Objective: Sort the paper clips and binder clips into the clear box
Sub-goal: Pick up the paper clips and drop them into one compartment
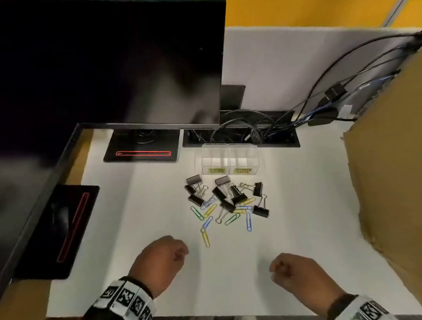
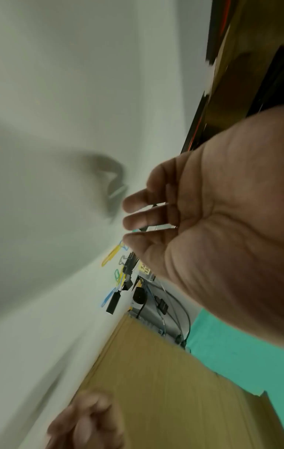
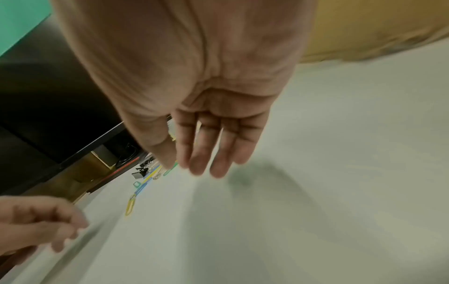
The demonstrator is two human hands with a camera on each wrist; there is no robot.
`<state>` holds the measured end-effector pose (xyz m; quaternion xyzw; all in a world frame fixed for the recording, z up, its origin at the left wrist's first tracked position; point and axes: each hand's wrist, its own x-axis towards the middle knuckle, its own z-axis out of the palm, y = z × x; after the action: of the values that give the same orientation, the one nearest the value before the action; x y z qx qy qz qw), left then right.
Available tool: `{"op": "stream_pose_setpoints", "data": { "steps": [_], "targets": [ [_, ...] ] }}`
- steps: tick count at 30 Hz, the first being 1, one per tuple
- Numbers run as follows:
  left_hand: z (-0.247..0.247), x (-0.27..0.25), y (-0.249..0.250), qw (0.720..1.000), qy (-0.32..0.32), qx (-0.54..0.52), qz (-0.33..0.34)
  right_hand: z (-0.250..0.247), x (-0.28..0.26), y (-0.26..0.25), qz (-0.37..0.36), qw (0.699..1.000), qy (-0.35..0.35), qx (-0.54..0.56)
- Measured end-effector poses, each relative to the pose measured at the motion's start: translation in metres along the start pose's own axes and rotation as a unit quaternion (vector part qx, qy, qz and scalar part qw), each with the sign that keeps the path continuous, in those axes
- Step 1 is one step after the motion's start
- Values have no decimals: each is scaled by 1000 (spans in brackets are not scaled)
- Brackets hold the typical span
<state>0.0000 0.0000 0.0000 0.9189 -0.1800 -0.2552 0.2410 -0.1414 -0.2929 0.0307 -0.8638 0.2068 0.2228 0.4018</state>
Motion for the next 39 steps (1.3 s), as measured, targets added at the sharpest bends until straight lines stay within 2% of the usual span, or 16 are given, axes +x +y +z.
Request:
{"op": "stream_pose_setpoints", "data": {
  "steps": [2,5,7,11,18,19,21,24,27,30,32,36,39],
  "targets": [
    [2,22,8,996,71,42,22,2,25,-7,8,999,49,5],
    [4,54,17,983,136,91,80,6,64,-20,22,994,109,20],
    [4,69,13,970,134,156,126,10,84,-27,39,989,143,11],
    [-1,85,10,948,106,256,156,17,106,-33,45,980,188,-41],
    [-5,90,8,937,91,286,179,27,111,-33,13,978,190,-82],
    [-4,90,9,936,84,287,185,27,111,-33,-4,978,187,-91],
    [-6,88,11,942,81,269,184,26,112,-33,-82,971,192,-121],
    [-7,82,13,953,110,205,194,28,117,-38,-229,934,192,-197],
    [0,72,17,945,110,179,252,28,125,-43,-294,902,186,-256],
    [11,68,14,926,73,205,309,27,127,-42,-298,890,181,-293],
    [18,70,7,918,44,228,320,28,127,-40,-297,891,177,-294],
    [17,72,6,908,7,263,327,30,128,-38,-274,910,173,-260],
    [9,72,12,888,8,300,349,31,125,-39,-240,925,165,-244]
  ]
}}
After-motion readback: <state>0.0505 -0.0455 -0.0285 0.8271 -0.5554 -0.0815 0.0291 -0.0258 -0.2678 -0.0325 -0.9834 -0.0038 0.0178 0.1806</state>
